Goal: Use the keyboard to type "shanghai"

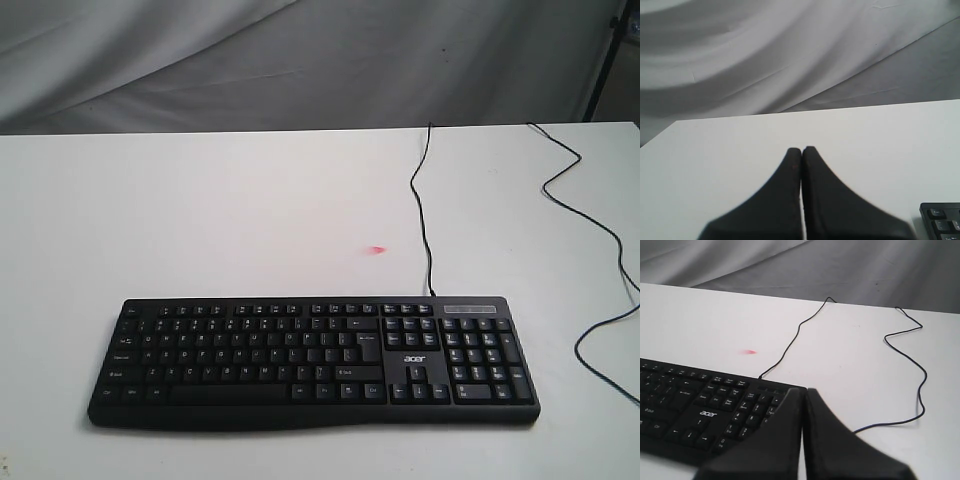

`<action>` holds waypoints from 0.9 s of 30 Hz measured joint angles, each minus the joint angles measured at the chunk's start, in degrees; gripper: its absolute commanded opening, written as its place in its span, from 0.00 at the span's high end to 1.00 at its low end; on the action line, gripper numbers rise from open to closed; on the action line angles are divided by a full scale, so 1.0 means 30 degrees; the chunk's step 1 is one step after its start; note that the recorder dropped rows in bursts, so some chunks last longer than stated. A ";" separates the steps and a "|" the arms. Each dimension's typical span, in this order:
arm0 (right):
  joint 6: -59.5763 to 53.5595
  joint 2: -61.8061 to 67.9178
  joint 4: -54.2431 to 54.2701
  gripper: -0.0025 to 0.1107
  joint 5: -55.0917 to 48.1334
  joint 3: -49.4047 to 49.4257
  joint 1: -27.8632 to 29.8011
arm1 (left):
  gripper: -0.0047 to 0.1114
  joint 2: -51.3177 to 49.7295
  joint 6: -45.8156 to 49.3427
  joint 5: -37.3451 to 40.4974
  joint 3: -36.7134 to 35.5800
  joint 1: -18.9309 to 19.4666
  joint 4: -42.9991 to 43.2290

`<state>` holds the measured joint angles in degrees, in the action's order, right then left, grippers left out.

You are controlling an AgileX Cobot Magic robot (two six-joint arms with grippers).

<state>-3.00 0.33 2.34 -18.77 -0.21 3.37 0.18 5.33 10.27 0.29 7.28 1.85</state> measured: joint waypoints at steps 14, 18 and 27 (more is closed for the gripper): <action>0.0000 0.0000 0.0000 0.98 -0.0191 0.0000 0.0000 | 0.95 0.0000 0.0000 0.0000 0.0000 0.0000 0.0000; 0.0000 0.0000 0.0000 0.98 -0.0191 0.0000 0.0000 | 0.95 0.0000 0.0000 0.0000 0.0000 0.0000 0.0000; 0.0000 0.0000 0.0000 0.98 -0.0191 0.0000 0.0000 | 0.95 0.0000 0.0000 0.0000 0.0000 0.0000 0.0000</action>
<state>-3.00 0.33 2.34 -19.34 -0.21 3.37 0.18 5.33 10.27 0.29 7.28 1.85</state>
